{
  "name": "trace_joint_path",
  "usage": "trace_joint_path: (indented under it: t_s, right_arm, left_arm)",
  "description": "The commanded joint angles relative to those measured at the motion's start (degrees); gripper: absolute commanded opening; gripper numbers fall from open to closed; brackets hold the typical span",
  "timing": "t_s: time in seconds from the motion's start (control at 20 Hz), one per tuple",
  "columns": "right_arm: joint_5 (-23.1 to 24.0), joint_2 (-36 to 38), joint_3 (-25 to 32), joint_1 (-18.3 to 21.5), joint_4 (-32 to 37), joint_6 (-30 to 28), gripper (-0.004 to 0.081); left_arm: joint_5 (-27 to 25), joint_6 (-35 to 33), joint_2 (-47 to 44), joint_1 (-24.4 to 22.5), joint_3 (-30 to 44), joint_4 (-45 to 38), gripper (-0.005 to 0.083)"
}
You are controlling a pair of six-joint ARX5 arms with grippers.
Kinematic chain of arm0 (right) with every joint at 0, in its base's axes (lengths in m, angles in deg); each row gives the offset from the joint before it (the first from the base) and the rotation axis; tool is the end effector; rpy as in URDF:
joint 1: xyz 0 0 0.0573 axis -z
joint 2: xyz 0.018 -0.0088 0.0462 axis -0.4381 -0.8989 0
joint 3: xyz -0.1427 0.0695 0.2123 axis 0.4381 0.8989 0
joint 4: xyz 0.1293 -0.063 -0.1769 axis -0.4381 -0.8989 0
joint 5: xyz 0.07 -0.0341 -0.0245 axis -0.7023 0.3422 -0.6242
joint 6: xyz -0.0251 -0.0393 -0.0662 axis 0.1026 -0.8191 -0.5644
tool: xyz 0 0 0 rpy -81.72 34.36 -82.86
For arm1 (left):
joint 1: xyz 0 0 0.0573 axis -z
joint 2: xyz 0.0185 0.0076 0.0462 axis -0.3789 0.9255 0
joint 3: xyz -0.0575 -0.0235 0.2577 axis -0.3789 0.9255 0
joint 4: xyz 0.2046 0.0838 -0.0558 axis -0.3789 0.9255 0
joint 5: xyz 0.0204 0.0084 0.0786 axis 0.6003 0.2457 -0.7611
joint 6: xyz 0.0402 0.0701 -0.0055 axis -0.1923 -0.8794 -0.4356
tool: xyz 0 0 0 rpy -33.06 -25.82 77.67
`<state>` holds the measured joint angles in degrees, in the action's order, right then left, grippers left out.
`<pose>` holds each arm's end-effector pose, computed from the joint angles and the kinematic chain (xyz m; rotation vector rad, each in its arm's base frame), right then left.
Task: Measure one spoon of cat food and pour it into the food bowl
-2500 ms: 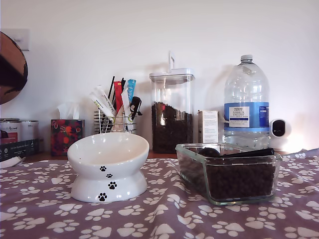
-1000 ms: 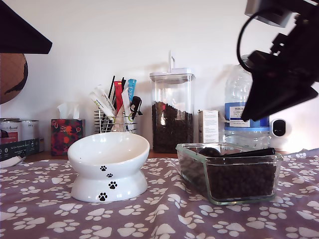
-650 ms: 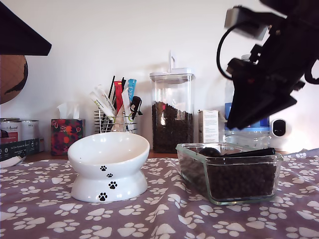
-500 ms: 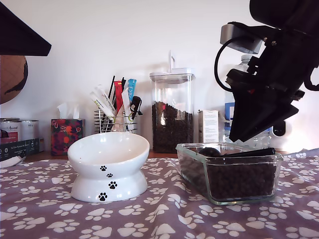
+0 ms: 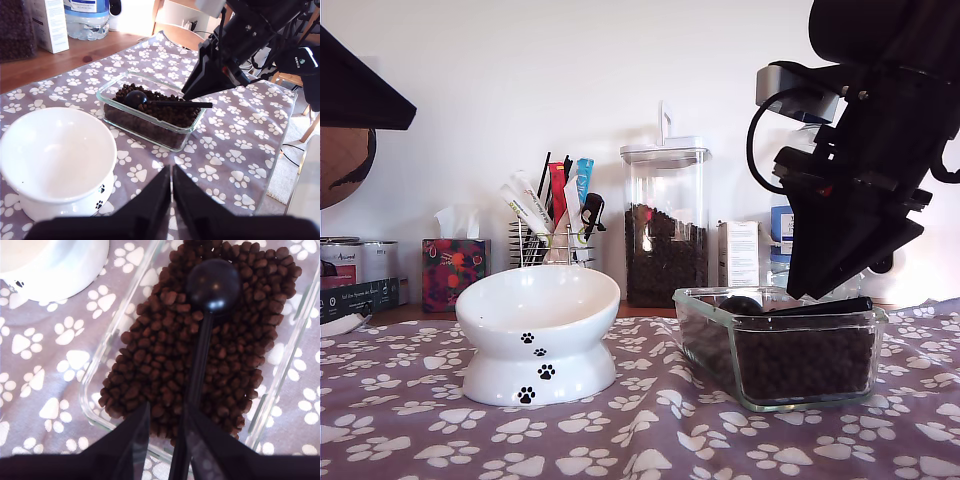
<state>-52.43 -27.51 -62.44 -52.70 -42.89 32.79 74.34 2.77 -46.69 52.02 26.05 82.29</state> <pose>0.2321 0.1281 0.1872 -0.2886 0.9987 0.6344 0.1029 -0.0931 0.2146 -0.0455 0.4151 -0.9583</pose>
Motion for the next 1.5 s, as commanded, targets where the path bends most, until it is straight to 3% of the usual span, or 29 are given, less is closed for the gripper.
trace_joint_path:
  t_s: [0.0, 0.6, 0.85, 1.2, 1.45]
  right_arm:
    - [-0.33, -0.94, -0.11, -0.26, -0.55, -0.39, 0.0192]
    - [3.32, -2.25, -0.11, -0.26, -1.97, -0.98, 0.0157]
    - [2.58, -2.25, -1.44, -0.26, -2.4, -0.7, 0.0159]
    - [2.67, -2.93, -10.36, 0.66, -13.6, 3.8, 0.0182]
    - [2.75, -5.62, -11.47, 0.98, -17.57, 5.79, 0.02]
  left_arm:
    - [0.02, 0.04, 0.22, 0.15, 0.92, -0.42, -0.0019]
    - [0.02, 0.04, 0.22, 0.15, 0.92, -0.44, -0.0019]
    - [0.0, 0.04, 0.22, 0.15, 0.92, -0.42, -0.0019]
    - [0.02, 0.04, 0.22, 0.15, 0.92, -0.46, -0.0019]
    - [0.04, 0.07, 0.22, 0.15, 0.92, -0.42, -0.0019]
